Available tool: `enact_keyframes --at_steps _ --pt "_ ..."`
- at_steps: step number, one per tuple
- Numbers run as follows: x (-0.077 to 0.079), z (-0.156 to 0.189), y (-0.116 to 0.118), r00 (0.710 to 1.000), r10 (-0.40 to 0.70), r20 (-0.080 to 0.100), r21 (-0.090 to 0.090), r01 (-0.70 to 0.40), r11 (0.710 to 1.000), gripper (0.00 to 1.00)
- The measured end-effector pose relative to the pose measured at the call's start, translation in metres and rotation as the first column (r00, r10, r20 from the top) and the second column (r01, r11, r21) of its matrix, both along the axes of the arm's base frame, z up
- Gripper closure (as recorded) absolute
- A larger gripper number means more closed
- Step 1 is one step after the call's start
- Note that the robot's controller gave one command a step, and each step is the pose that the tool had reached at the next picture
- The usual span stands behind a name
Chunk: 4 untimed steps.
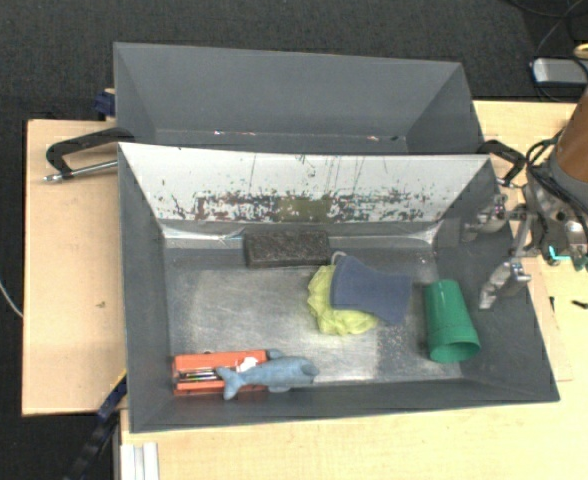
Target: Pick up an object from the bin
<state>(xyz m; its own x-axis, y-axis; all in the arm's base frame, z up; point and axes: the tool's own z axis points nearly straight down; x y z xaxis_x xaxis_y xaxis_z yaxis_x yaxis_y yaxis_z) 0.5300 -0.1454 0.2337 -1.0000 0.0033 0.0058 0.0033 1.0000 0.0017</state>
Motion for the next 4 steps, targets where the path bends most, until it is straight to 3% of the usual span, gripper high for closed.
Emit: enact_keyframes --at_steps 1,2,3,4 --pt "0.002 0.004 0.001 1.0 0.003 0.008 -0.002 -0.003 1.0 0.0" --pt "-0.005 -0.045 -0.001 0.99 0.143 0.01 -0.002 -0.143 0.99 0.0" --pt "-0.025 -0.068 -0.006 0.901 0.434 0.007 -0.001 -0.434 0.901 0.0" --pt "-0.028 -0.088 -0.003 0.836 0.549 0.006 -0.001 -0.549 0.836 0.0"
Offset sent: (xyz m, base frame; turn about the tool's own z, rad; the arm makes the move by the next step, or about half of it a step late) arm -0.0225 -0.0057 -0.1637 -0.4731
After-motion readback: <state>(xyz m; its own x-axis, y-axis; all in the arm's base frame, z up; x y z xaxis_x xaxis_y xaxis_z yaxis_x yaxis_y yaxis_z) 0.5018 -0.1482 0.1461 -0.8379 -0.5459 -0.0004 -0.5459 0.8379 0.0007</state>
